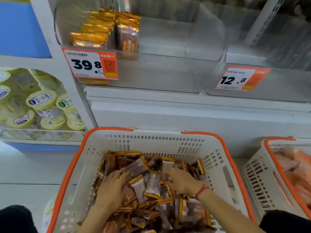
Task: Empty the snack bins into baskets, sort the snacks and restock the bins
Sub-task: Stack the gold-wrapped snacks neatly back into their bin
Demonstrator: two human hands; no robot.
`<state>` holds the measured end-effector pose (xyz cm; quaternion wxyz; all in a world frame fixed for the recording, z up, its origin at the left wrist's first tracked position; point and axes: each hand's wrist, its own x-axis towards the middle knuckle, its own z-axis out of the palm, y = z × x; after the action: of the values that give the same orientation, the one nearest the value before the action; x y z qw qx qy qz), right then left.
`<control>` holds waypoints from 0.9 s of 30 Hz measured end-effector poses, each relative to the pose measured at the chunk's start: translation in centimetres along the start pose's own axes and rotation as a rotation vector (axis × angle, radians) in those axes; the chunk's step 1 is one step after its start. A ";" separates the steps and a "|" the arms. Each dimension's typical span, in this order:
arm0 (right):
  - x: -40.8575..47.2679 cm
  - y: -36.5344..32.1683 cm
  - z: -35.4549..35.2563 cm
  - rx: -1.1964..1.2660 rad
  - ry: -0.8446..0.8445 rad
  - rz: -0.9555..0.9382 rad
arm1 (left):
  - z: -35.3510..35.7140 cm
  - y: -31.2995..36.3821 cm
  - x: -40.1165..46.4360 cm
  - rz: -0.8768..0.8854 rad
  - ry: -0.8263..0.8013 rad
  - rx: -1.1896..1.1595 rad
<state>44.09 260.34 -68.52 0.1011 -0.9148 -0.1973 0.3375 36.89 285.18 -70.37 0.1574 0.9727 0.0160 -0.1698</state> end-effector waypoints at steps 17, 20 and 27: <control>2.5 -0.6 0.4 0.712 -0.177 0.038 | 0.4 2.0 1.5 -0.184 -0.143 -0.294; -0.5 0.4 -2.1 1.088 -0.185 0.024 | -1.9 5.3 2.1 -0.310 -0.203 -0.762; -1.8 -0.7 -3.2 1.162 0.018 -0.060 | -4.7 6.6 1.9 -0.211 -0.292 -1.154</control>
<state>44.79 260.00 -64.86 0.5978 -0.7059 -0.0047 0.3798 40.79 280.31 -64.86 0.6424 0.6902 0.1802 -0.2802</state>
